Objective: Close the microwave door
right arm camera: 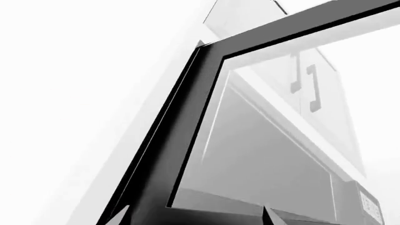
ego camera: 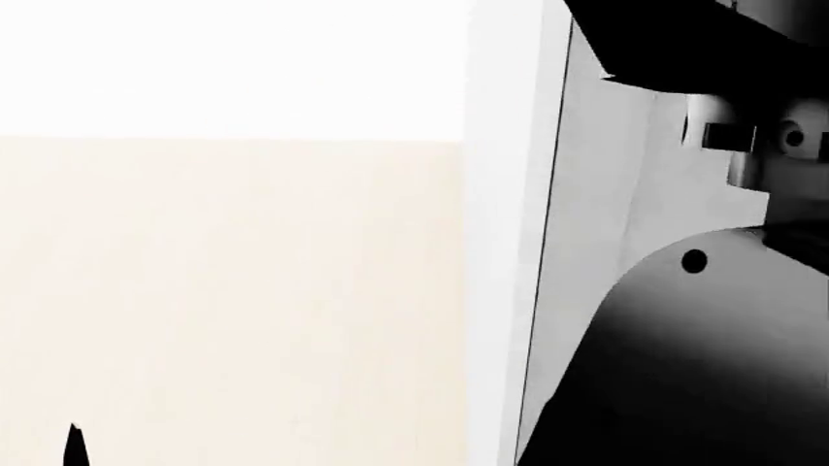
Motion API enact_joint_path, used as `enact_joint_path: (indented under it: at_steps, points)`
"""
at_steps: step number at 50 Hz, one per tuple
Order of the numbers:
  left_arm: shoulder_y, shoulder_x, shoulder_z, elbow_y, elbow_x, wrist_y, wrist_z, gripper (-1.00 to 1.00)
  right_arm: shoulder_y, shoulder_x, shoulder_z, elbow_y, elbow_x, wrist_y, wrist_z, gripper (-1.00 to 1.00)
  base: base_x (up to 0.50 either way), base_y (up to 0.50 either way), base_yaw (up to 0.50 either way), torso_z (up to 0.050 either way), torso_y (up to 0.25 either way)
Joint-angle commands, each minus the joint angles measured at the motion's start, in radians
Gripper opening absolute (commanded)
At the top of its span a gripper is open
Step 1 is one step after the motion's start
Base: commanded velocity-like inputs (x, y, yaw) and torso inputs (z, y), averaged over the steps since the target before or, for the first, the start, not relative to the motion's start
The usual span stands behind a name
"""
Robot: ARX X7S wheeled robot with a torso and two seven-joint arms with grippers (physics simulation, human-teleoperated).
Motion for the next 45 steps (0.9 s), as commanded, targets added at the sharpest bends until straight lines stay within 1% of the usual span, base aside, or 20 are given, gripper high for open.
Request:
enact_joint_path:
  at_steps: [1,11,23,27,28,32,38,45]
  points:
    - [-0.002,-0.001,0.003,0.000,0.003,-0.003,0.000,1.00,0.026,-0.001,0.106,0.114,0.155,-0.038,0.075,1.00,0.00,0.00,0.00,0.000,0.000]
    - [-0.006,-0.002,0.004,-0.002,0.000,-0.006,0.000,1.00,0.052,-0.006,0.192,0.244,0.254,-0.093,0.145,1.00,0.00,0.00,0.00,0.000,0.000]
    - [-0.006,-0.005,0.008,-0.004,0.005,-0.005,-0.004,1.00,0.194,0.020,0.188,0.420,0.291,-0.126,0.165,1.00,0.00,0.00,0.00,0.000,0.000]
    - [-0.002,-0.010,0.007,-0.011,0.003,-0.001,-0.014,1.00,0.234,0.008,0.206,0.459,0.338,-0.146,0.171,1.00,0.00,0.00,0.00,0.000,0.000]
    - [-0.002,-0.011,0.007,-0.013,0.001,0.001,-0.017,1.00,0.249,-0.017,0.241,0.476,0.388,-0.152,0.164,1.00,0.00,0.00,0.00,0.000,0.000]
    - [-0.002,-0.012,0.008,-0.014,0.002,0.002,-0.020,1.00,0.300,-0.020,0.240,0.568,0.407,-0.161,0.177,1.00,0.00,0.00,0.00,0.000,0.000]
    - [-0.003,-0.005,0.011,0.001,0.008,-0.011,-0.005,1.00,0.349,-0.063,0.331,0.678,0.509,-0.157,0.193,1.00,0.00,0.00,0.00,0.000,0.000]
    - [-0.005,-0.005,0.012,0.004,0.009,-0.016,0.000,1.00,0.388,-0.060,0.375,0.763,0.547,-0.168,0.237,1.00,0.00,0.00,0.00,0.000,0.000]
